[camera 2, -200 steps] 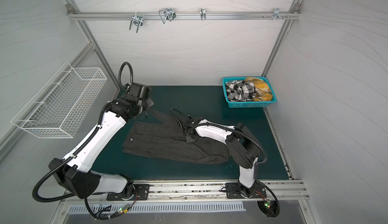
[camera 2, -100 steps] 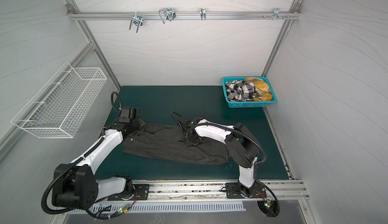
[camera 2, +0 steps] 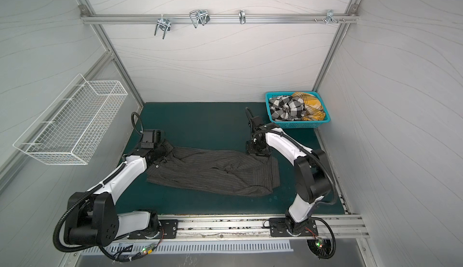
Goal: Fold and stack the long sleeve shirts
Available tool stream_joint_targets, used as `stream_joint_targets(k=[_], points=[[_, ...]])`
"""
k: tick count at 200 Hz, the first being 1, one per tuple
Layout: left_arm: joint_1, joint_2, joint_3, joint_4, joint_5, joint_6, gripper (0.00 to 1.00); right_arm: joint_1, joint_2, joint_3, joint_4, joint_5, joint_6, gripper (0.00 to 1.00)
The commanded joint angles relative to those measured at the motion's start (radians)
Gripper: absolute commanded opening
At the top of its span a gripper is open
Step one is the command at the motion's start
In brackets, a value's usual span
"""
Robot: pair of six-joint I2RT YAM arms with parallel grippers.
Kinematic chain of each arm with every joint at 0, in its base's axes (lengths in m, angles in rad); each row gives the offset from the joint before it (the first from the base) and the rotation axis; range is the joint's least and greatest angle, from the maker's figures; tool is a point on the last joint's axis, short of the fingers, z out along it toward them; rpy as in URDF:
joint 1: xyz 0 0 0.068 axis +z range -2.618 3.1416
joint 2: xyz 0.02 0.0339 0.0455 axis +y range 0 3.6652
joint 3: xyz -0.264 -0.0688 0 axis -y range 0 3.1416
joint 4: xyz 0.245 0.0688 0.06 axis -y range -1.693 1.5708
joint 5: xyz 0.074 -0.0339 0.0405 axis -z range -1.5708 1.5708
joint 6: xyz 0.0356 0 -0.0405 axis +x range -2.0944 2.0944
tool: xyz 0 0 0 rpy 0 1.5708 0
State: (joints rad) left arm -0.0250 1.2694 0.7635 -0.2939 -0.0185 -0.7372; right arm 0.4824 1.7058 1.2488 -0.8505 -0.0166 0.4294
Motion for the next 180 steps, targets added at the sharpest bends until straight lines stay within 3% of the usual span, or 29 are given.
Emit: stream_joint_targets(k=[1,25,41,46,67,99,123,159,180], points=[[0.006,-0.019,0.000,-0.002,-0.001,0.004,0.00,0.008,0.037,0.001,0.007,-0.046,-0.039,0.73],[0.006,-0.033,-0.016,-0.006,0.006,-0.005,0.00,0.032,0.046,-0.003,0.011,-0.026,-0.038,0.73],[0.007,-0.038,-0.015,-0.019,0.003,-0.006,0.00,0.045,0.065,-0.001,-0.008,0.003,-0.035,0.68],[0.007,-0.038,-0.015,-0.024,0.000,-0.004,0.00,0.047,0.070,-0.003,-0.012,0.011,-0.031,0.63],[0.006,-0.042,0.007,-0.070,-0.029,-0.004,0.00,0.043,0.068,-0.019,-0.047,0.061,-0.011,0.25],[0.007,-0.037,0.003,-0.101,-0.091,0.019,0.00,0.033,0.050,-0.085,-0.034,0.041,-0.002,0.00],[0.012,-0.026,-0.032,-0.076,-0.095,0.027,0.00,0.033,0.026,-0.118,-0.041,0.029,-0.001,0.00],[0.025,-0.081,-0.060,0.066,0.043,0.005,0.00,0.030,0.005,-0.150,-0.049,0.031,-0.013,0.00],[0.025,-0.133,-0.055,0.124,0.060,-0.001,0.00,0.022,0.013,-0.142,-0.050,0.031,-0.023,0.00]])
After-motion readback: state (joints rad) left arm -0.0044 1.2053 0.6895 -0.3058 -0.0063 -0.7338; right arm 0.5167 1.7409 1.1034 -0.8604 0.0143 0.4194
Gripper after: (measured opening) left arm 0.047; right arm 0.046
